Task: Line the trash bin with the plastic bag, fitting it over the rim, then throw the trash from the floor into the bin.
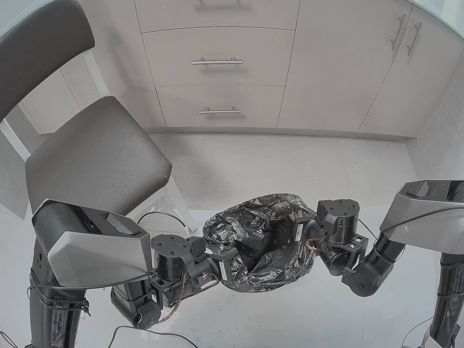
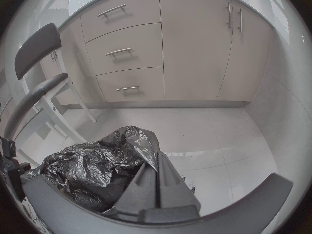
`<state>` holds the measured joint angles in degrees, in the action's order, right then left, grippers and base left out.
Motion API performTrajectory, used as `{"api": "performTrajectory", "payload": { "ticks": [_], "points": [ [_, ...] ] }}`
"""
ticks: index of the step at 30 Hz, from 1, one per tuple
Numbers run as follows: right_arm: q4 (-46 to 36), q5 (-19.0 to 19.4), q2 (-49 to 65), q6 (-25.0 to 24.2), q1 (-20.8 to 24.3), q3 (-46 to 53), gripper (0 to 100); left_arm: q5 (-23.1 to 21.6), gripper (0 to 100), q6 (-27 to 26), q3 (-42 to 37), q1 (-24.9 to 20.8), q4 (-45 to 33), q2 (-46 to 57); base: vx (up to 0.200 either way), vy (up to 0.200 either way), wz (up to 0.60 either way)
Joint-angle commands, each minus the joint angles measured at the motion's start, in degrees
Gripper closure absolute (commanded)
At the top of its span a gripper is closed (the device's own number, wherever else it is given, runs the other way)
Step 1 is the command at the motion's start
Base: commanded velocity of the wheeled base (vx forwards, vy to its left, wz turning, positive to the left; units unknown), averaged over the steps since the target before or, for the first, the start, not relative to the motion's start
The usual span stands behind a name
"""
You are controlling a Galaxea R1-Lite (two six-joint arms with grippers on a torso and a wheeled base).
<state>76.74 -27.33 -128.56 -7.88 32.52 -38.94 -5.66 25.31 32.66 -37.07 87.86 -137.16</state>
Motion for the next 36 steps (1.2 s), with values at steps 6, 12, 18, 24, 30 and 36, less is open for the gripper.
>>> {"api": "performTrajectory", "payload": {
  "ticks": [6,12,18,24,30,36],
  "points": [
    [1.75,0.00,-3.89,0.32,-1.15,-1.84,100,5.48,100,-0.08,3.64,-0.19,0.03,-3.82,0.000,0.000,0.00],
    [1.75,0.09,-6.26,0.67,-1.76,-4.48,100,7.85,100,-0.08,4.61,-0.19,0.03,-4.17,0.000,0.000,0.00],
    [1.66,0.17,-8.46,1.63,-2.20,-7.03,100,11.37,100,-0.08,6.36,-0.02,0.03,-4.96,0.000,0.000,0.00],
    [1.22,0.26,-11.01,2.60,-3.87,-10.81,100,11.63,100,-0.08,6.54,0.25,-0.05,-5.05,0.000,0.000,0.00],
    [1.22,0.44,-12.68,2.69,-5.19,-12.48,100,12.51,100,0.00,7.07,0.77,-0.05,-4.96,0.000,0.000,0.00],
    [0.08,0.70,-14.17,2.69,-6.07,-15.29,100,13.57,100,0.00,7.60,0.95,-0.05,-5.49,0.000,0.000,0.00]
  ]
}}
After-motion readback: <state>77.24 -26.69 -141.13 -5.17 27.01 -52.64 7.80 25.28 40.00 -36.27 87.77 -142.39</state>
